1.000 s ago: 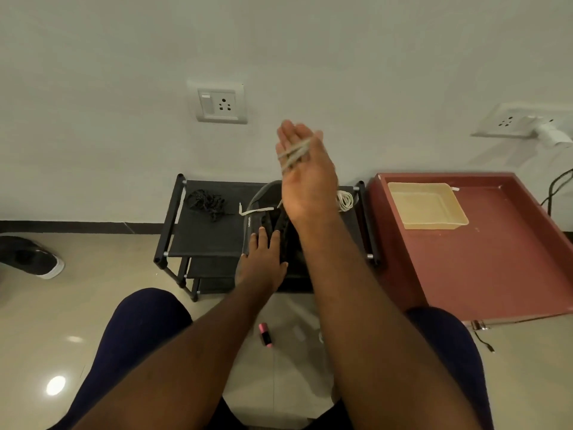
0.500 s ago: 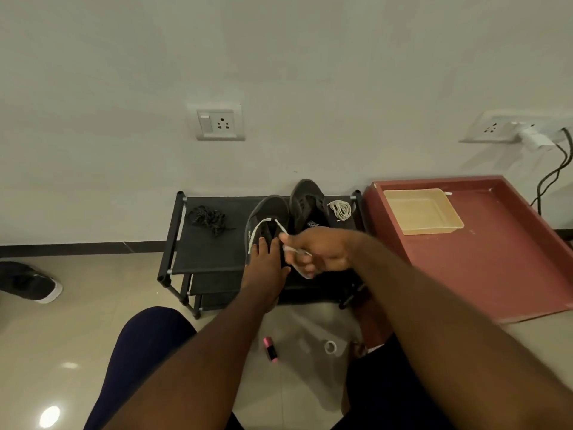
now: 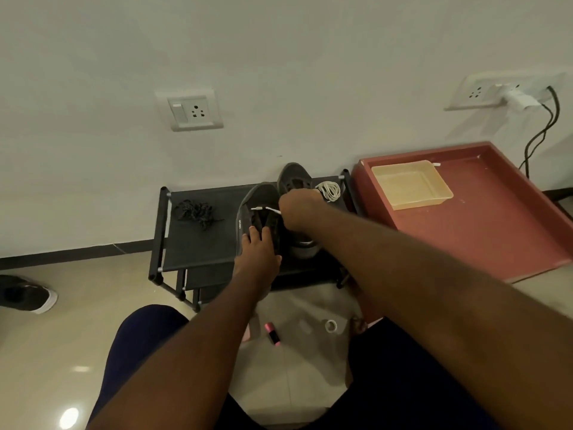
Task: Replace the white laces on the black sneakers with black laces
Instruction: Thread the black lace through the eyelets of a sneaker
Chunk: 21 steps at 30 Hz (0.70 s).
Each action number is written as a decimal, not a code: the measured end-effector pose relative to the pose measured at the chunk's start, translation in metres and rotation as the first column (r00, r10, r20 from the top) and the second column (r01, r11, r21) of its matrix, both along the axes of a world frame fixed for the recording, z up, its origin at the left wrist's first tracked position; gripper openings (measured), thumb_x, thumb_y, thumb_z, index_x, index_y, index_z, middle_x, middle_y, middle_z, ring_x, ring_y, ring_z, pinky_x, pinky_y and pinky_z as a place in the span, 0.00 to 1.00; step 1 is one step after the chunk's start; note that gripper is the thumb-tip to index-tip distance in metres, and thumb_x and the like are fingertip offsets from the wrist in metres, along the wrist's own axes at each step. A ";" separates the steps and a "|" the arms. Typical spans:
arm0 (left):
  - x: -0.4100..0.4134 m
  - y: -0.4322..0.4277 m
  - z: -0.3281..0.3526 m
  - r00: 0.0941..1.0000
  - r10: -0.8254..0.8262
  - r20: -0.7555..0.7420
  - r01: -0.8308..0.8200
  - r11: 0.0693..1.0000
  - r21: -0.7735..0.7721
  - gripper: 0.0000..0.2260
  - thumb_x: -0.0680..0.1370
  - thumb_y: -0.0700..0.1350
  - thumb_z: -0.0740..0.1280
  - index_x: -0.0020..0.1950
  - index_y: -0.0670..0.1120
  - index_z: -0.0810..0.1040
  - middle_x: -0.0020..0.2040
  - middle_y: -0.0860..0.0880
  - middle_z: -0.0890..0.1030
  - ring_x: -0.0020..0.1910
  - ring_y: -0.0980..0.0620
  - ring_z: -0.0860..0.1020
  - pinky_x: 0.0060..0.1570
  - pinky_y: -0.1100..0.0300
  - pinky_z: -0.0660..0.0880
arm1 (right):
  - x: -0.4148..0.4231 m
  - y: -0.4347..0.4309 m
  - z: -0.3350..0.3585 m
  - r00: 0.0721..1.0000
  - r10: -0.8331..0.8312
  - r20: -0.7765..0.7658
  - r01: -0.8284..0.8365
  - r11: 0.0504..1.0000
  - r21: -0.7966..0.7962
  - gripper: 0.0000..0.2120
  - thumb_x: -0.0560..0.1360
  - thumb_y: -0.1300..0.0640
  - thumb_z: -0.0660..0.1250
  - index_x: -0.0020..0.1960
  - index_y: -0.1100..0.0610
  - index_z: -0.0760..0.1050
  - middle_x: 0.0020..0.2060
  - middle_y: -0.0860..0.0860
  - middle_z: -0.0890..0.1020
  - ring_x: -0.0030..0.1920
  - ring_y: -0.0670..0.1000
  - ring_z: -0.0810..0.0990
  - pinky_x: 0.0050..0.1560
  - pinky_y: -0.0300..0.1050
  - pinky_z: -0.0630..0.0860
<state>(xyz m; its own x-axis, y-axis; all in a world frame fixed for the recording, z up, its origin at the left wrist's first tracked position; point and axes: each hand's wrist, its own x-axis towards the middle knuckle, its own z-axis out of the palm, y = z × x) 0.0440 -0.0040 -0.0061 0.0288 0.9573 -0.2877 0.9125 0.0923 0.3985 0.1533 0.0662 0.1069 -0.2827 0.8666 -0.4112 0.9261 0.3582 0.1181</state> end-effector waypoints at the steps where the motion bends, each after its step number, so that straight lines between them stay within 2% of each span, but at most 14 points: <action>1: 0.000 0.002 -0.001 1.000 0.002 0.005 -0.002 1.000 0.004 0.33 0.79 0.50 0.67 0.78 0.47 0.53 0.79 0.41 0.52 0.77 0.38 0.53 0.67 0.35 0.66 | 0.001 0.001 0.000 0.995 -0.055 -0.089 0.041 0.987 -0.152 0.08 0.81 0.56 0.64 0.52 0.58 0.80 0.44 0.53 0.80 0.49 0.53 0.80 0.52 0.50 0.73; 2: 0.000 0.003 -0.001 1.000 0.005 0.018 -0.005 1.000 0.009 0.33 0.79 0.50 0.67 0.78 0.48 0.54 0.79 0.42 0.53 0.77 0.38 0.54 0.67 0.34 0.66 | 0.002 0.001 0.001 0.968 -0.154 -0.200 0.081 0.940 -0.333 0.10 0.81 0.54 0.64 0.46 0.58 0.79 0.39 0.52 0.78 0.42 0.51 0.78 0.48 0.49 0.73; 3: 0.001 0.003 -0.001 0.999 0.008 0.036 -0.008 1.000 0.013 0.33 0.78 0.50 0.67 0.79 0.48 0.54 0.79 0.43 0.52 0.77 0.38 0.54 0.67 0.34 0.65 | 0.002 0.000 0.000 0.884 -0.310 -0.350 0.096 0.853 -0.513 0.13 0.82 0.52 0.63 0.43 0.57 0.79 0.35 0.50 0.77 0.36 0.49 0.75 0.44 0.47 0.74; 4: 0.001 0.003 0.000 0.999 0.022 0.045 -0.022 1.000 0.012 0.33 0.78 0.50 0.67 0.79 0.49 0.54 0.80 0.44 0.51 0.77 0.38 0.54 0.67 0.33 0.65 | 0.000 -0.001 -0.005 0.706 -0.492 -0.510 0.065 0.762 -0.645 0.17 0.83 0.49 0.61 0.43 0.58 0.79 0.33 0.50 0.77 0.34 0.49 0.73 0.41 0.45 0.74; 5: 0.000 0.003 0.000 0.998 0.042 0.044 -0.043 0.999 0.008 0.34 0.79 0.50 0.67 0.79 0.50 0.53 0.80 0.44 0.50 0.77 0.38 0.53 0.68 0.33 0.65 | -0.002 -0.002 -0.008 0.439 -0.620 -0.651 0.002 0.725 -0.689 0.19 0.84 0.48 0.59 0.44 0.59 0.79 0.33 0.51 0.78 0.34 0.49 0.74 0.42 0.45 0.75; 6: 0.000 0.003 0.000 0.997 0.062 0.038 -0.063 0.998 0.003 0.34 0.79 0.51 0.66 0.80 0.50 0.52 0.80 0.43 0.50 0.78 0.39 0.53 0.68 0.34 0.65 | -0.007 -0.003 -0.011 0.133 -0.664 -0.736 -0.036 0.739 -0.673 0.20 0.85 0.47 0.57 0.45 0.59 0.80 0.36 0.52 0.81 0.37 0.51 0.78 0.47 0.48 0.77; 7: -0.001 0.003 0.001 0.996 0.080 0.034 -0.080 0.997 0.004 0.33 0.80 0.53 0.65 0.80 0.50 0.52 0.80 0.42 0.52 0.78 0.39 0.53 0.67 0.34 0.65 | -0.012 -0.005 -0.012 -0.129 -0.624 -0.771 -0.011 0.778 -0.628 0.20 0.85 0.48 0.56 0.47 0.59 0.80 0.41 0.53 0.84 0.43 0.53 0.81 0.54 0.50 0.77; 8: -0.003 0.004 0.002 0.995 0.094 0.038 -0.095 0.995 0.008 0.33 0.80 0.54 0.65 0.80 0.50 0.51 0.79 0.42 0.53 0.77 0.39 0.55 0.68 0.35 0.65 | -0.017 -0.004 -0.012 -0.263 -0.527 -0.808 0.089 0.820 -0.565 0.19 0.85 0.49 0.56 0.51 0.59 0.80 0.47 0.53 0.85 0.49 0.53 0.83 0.60 0.51 0.76; 9: -0.005 0.006 0.003 0.993 0.108 0.054 -0.109 0.994 0.009 0.34 0.80 0.55 0.64 0.80 0.49 0.51 0.79 0.41 0.55 0.77 0.39 0.57 0.68 0.36 0.66 | -0.022 -0.002 -0.009 -0.274 -0.434 -0.858 0.207 0.845 -0.493 0.17 0.85 0.50 0.56 0.54 0.58 0.80 0.51 0.52 0.84 0.53 0.51 0.83 0.63 0.50 0.76; 11: -0.011 0.010 0.002 0.982 0.156 0.104 -0.156 0.988 -0.003 0.35 0.80 0.56 0.64 0.80 0.48 0.51 0.77 0.41 0.58 0.75 0.39 0.60 0.68 0.38 0.67 | -0.026 0.004 -0.002 -0.176 -0.360 -0.916 0.341 0.851 -0.399 0.16 0.85 0.52 0.55 0.53 0.58 0.79 0.49 0.50 0.84 0.48 0.47 0.83 0.59 0.47 0.77; 12: -0.015 0.012 0.001 0.972 0.190 0.136 -0.190 0.982 -0.011 0.35 0.79 0.56 0.65 0.80 0.47 0.51 0.77 0.41 0.60 0.74 0.39 0.62 0.69 0.39 0.67 | -0.025 0.007 0.000 -0.160 -0.378 -0.912 0.349 0.843 -0.410 0.16 0.85 0.52 0.55 0.50 0.58 0.78 0.45 0.51 0.84 0.43 0.47 0.82 0.54 0.46 0.79; 14: -0.022 0.014 0.000 0.939 0.255 0.232 -0.263 0.965 0.006 0.33 0.79 0.55 0.65 0.79 0.46 0.54 0.74 0.41 0.67 0.71 0.39 0.68 0.67 0.42 0.70 | -0.019 0.009 0.002 -0.197 -0.468 -0.862 0.294 0.810 -0.507 0.17 0.85 0.53 0.55 0.46 0.59 0.77 0.38 0.53 0.82 0.36 0.48 0.78 0.45 0.44 0.77; 17: -0.029 0.013 0.002 0.858 0.370 0.357 -0.402 0.916 0.017 0.22 0.80 0.50 0.65 0.71 0.44 0.65 0.64 0.40 0.77 0.60 0.38 0.77 0.59 0.43 0.77 | -0.006 -0.005 -0.006 -0.253 -0.598 -0.761 0.220 0.730 -0.647 0.18 0.85 0.53 0.56 0.42 0.60 0.77 0.32 0.53 0.80 0.31 0.49 0.75 0.38 0.43 0.73; 21: -0.035 0.015 0.013 0.844 0.507 0.177 -0.498 0.862 -0.096 0.15 0.77 0.45 0.65 0.61 0.39 0.75 0.56 0.38 0.80 0.53 0.38 0.80 0.52 0.49 0.79 | 0.004 -0.036 -0.033 -0.333 -0.701 -0.631 0.205 0.599 -0.774 0.18 0.85 0.53 0.58 0.42 0.61 0.78 0.32 0.54 0.81 0.31 0.49 0.76 0.39 0.44 0.74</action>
<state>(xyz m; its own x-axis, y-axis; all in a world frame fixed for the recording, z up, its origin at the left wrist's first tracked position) 0.0093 0.0108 0.0069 -0.3944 0.8418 -0.3686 0.6434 0.5394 0.5432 0.1574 0.0303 0.0744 -0.1066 0.8765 -0.4695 -0.1265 -0.4803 -0.8679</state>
